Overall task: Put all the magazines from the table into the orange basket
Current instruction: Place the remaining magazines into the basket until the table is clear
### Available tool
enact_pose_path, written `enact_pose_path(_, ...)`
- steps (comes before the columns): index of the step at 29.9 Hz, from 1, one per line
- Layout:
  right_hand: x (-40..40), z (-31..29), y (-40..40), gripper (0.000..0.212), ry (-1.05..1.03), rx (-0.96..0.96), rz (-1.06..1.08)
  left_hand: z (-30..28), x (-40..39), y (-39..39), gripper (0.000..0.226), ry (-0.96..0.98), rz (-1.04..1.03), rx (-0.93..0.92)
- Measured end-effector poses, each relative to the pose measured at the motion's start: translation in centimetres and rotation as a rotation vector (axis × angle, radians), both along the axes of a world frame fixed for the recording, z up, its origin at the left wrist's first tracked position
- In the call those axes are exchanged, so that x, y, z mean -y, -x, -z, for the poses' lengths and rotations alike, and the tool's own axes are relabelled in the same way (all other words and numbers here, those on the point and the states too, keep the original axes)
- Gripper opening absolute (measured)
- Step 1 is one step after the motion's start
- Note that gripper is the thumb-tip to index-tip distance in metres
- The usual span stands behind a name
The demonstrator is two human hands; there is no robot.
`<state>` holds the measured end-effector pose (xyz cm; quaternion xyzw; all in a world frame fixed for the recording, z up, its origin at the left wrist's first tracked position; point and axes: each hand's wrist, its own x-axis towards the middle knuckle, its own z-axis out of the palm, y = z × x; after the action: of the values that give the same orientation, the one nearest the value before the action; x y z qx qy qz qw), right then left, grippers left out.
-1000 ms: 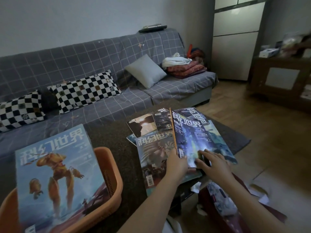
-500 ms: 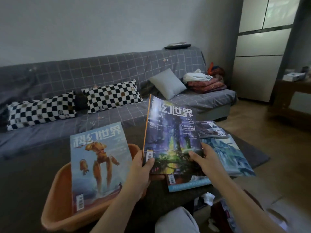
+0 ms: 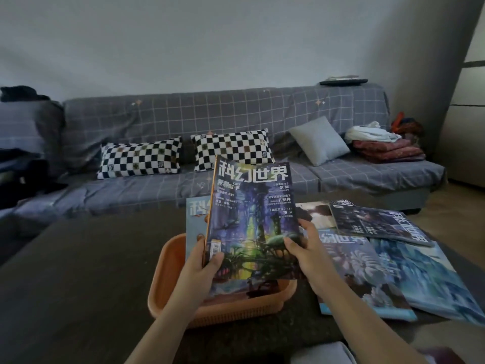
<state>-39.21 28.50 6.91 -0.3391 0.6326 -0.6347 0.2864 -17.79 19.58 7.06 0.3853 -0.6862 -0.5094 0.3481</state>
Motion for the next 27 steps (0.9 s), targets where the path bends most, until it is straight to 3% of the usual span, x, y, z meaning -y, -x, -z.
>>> enact_pose_path(3, 1.8, 0.4, -1.3, 0.048, -0.056, -0.099, -0.031, 0.8, 0.7, -1.3, 0.029, 0.062, -0.084, 0.076)
enact_pose_path(10, 3.4, 2.3, -2.7, 0.052, -0.184, -0.307, 0.005, 2.1, 1.6, -2.6, 0.062, 0.170, -0.214, 0.287)
enact_pose_path(14, 3.4, 2.8, -3.1, 0.056, -0.197, -0.473, 0.026, 2.8, 1.8, -2.7, 0.054, 0.188, -0.304, 0.345)
enact_pose_path(18, 3.5, 2.7, -2.8, 0.043, -0.247, -0.545, -0.013, 3.4, 2.1, -2.7, 0.048, 0.148, -0.361, 0.333)
enact_pose_path(22, 3.6, 2.9, -2.6, 0.042, -0.346, -0.567, -0.088, 3.4, 3.3, -2.6, 0.060, 0.066, -0.331, 0.315)
enact_pose_path(24, 3.7, 3.2, -2.5, 0.041, -0.331, -0.553, -0.109, 3.3, 3.7, -2.1, 0.055, 0.024, -0.244, 0.325)
enact_pose_path(27, 4.2, 2.9, -2.3, 0.028, -0.287, -0.389, -0.174, 3.2, 4.2, -1.4, 0.047, -0.122, -0.172, 0.240)
